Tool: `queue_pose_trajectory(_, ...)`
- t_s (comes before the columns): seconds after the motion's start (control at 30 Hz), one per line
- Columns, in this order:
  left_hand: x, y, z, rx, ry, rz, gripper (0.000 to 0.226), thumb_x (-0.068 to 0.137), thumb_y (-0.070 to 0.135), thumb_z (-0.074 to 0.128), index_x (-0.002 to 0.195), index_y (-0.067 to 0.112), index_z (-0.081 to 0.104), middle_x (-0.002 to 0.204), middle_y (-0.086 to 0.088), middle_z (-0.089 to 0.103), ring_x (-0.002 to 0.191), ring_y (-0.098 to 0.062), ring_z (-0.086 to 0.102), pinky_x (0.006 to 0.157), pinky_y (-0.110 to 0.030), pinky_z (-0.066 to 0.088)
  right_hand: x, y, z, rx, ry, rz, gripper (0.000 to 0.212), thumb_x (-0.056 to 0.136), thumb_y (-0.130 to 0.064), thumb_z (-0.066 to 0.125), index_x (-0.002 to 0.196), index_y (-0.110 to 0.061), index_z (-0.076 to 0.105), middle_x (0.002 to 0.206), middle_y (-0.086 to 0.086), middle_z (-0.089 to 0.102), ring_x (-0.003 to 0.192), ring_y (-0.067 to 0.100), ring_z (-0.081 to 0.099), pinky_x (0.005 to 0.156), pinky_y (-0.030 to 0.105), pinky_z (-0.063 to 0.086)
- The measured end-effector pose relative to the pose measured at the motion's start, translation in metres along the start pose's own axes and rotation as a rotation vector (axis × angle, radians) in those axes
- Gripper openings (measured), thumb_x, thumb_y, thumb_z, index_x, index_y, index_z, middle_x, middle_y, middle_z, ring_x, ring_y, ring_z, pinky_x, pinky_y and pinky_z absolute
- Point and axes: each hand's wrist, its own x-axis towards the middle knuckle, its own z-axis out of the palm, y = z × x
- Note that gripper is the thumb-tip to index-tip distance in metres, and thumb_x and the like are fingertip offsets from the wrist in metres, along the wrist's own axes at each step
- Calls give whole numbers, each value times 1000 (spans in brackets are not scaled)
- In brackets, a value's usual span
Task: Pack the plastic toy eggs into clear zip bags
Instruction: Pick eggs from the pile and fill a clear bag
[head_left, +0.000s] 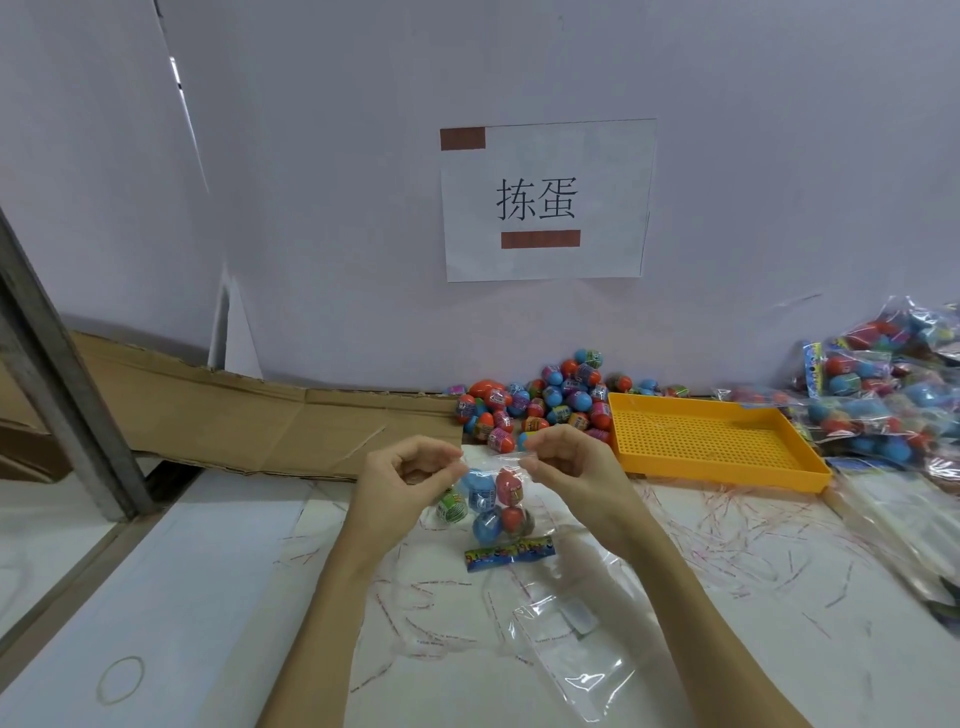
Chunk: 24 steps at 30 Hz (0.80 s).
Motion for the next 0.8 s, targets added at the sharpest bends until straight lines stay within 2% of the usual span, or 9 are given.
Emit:
queue_pose_trajectory(0.13, 0, -1, -4, 69, -182, -26, 24, 100, 19, 68, 115, 34, 77, 109, 6, 75, 104, -14, 69, 93, -35, 60, -1, -2, 5, 14, -16, -13, 18, 90, -11, 75, 106, -18, 70, 98, 0, 74, 90, 13, 71, 77, 26, 60)
queue_pose_trajectory(0.23, 0, 3, -5, -59, -311, -75, 34, 95, 30, 60, 127, 37, 71, 123, 7, 71, 117, -13, 65, 99, -35, 56, -2, -3, 5, -7, -55, -29, 18, 91, -13, 75, 107, -20, 70, 96, -3, 75, 87, 13, 72, 75, 22, 59)
queue_pose_trajectory(0.33, -1, 7, 3, -43, -226, -51, 36, 93, 58, 62, 123, 40, 71, 119, 13, 73, 112, -8, 68, 93, -31, 58, -3, -4, 3, 1, -108, -47, 21, 92, -18, 75, 112, -21, 69, 98, -3, 76, 89, 14, 73, 80, 23, 58)
queue_pose_trajectory(0.37, -1, 6, 7, -19, -213, -42, 36, 92, 61, 65, 120, 39, 73, 115, 13, 75, 108, -7, 70, 89, -27, 59, -4, -4, 4, 15, -126, -59, 23, 92, -19, 75, 114, -20, 69, 98, -1, 76, 90, 15, 73, 82, 25, 59)
queue_pose_trajectory(0.43, 1, 4, 16, 3, -201, -52, 22, 91, 48, 73, 108, 35, 77, 105, 12, 78, 100, -6, 72, 82, -19, 58, -5, -3, 7, 40, -141, -76, 27, 92, -20, 75, 118, -20, 68, 101, 1, 76, 94, 18, 73, 87, 29, 59)
queue_pose_trajectory(0.5, 2, 0, 23, -15, -114, -89, 6, 92, 33, 76, 97, 30, 79, 94, 10, 78, 91, -5, 73, 74, -15, 56, -4, -3, 11, 61, -103, -67, 30, 92, -25, 75, 121, -25, 67, 106, -2, 76, 99, 16, 73, 89, 29, 59)
queue_pose_trajectory(0.63, 5, -2, 24, -199, 159, -215, 8, 95, 26, 73, 99, 20, 75, 90, 5, 78, 86, -12, 75, 65, -21, 58, -1, -1, 11, 46, -47, -25, 19, 96, -31, 69, 115, -29, 72, 102, -11, 77, 96, 9, 73, 82, 23, 59)
queue_pose_trajectory(0.7, 5, 0, 23, -288, 188, -246, 10, 95, 22, 74, 104, 18, 72, 94, 4, 78, 86, -13, 76, 62, -23, 59, -1, 0, 13, 75, -5, -24, 12, 96, -28, 70, 105, -25, 77, 95, -4, 78, 91, 14, 74, 80, 23, 59)
queue_pose_trajectory(0.8, 5, 5, 20, -286, 113, -235, 12, 95, 20, 73, 104, 27, 74, 96, 12, 76, 84, -7, 75, 63, -18, 57, -1, 1, 16, 150, 47, -6, 18, 96, -31, 69, 95, -16, 78, 89, 6, 78, 91, 25, 74, 85, 35, 60)
